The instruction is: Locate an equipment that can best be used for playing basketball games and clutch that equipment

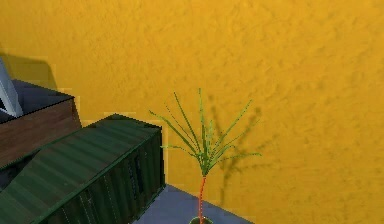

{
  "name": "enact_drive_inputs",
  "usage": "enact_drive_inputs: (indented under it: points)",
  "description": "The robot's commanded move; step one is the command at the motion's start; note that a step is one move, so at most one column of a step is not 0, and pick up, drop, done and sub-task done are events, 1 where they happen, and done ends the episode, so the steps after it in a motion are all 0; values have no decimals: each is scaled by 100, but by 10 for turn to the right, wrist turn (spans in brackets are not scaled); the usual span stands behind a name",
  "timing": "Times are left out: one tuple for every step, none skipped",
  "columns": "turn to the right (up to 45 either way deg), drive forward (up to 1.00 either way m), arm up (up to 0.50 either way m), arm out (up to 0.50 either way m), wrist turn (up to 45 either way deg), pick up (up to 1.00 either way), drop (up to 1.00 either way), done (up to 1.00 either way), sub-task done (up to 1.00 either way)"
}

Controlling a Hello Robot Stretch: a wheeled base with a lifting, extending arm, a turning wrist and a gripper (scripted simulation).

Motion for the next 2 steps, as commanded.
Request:
enact_drive_inputs:
  points:
    - [0,0,0,0,300,0,0,0,0]
    - [0,0,-30,0,0,0,0,0,0]
